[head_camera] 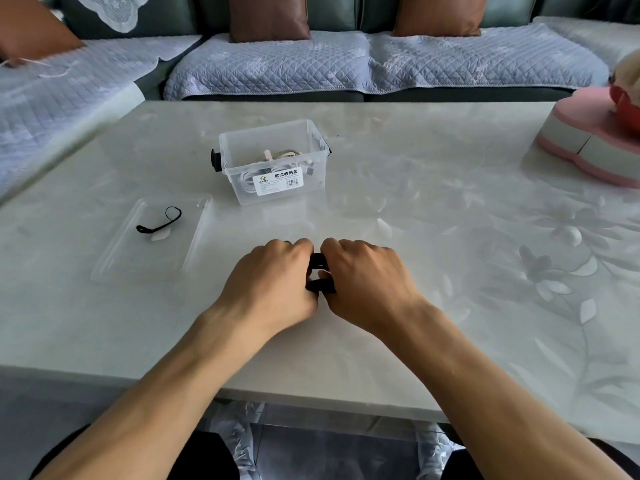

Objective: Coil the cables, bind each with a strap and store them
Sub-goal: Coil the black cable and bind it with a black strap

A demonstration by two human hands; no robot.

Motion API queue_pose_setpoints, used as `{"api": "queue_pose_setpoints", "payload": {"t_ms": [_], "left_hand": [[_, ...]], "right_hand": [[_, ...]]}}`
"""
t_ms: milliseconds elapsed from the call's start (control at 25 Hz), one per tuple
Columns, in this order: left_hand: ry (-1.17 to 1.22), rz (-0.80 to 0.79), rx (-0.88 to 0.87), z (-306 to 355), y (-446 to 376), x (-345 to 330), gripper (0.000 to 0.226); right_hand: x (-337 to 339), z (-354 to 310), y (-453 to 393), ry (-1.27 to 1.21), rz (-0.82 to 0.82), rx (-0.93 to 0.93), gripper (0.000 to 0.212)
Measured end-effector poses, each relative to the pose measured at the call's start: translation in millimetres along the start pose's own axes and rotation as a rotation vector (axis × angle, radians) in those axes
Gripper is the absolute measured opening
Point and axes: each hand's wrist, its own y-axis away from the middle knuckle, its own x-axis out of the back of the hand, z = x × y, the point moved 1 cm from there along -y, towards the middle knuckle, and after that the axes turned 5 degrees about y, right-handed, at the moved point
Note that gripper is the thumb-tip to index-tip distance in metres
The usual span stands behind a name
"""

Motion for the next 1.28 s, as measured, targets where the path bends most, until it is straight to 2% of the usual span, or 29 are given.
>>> {"api": "queue_pose_setpoints", "payload": {"t_ms": [160, 440, 600, 760, 880, 1040, 1120, 1240, 1280], "left_hand": [[-0.077, 0.002, -0.074, -10, 0, -3, 0.015], [0.115, 0.049, -0.012, -32, 2, 0, 0.015], [0.100, 0.032, 0.020, -36, 6, 0, 0.029], [0.126, 0.116, 0.098, -57, 18, 8, 0.023], [0.133, 0.228, 0.210, -86, 36, 20, 0.018], [0.092, 0.274, 0.322, -114, 59, 34, 0.009], [0.086, 0.257, 0.338, -120, 64, 38, 0.009], [0.201, 0.278, 0.331, -133, 68, 41, 0.008], [0.260, 0.287, 0.327, -140, 70, 43, 0.011]], "right_hand": [[-6, 2, -2, 0.048, 0.018, -0.003, 0.021], [-13, -12, -9, 0.041, 0.164, 0.003, 0.027], [-8, -20, -10, -0.009, 0.052, -0.039, 0.024], [0, -30, -14, -0.218, 0.042, -0.067, 0.057], [0, -49, -30, -0.282, -0.002, -0.021, 0.066], [1, -96, -56, -0.089, -0.028, 0.216, 0.075], [-4, -122, -70, 0.068, -0.031, 0.315, 0.066], [-13, -145, -90, 0.111, 0.039, 0.342, 0.026], [-15, -147, -95, 0.113, 0.055, 0.343, 0.022]]}}
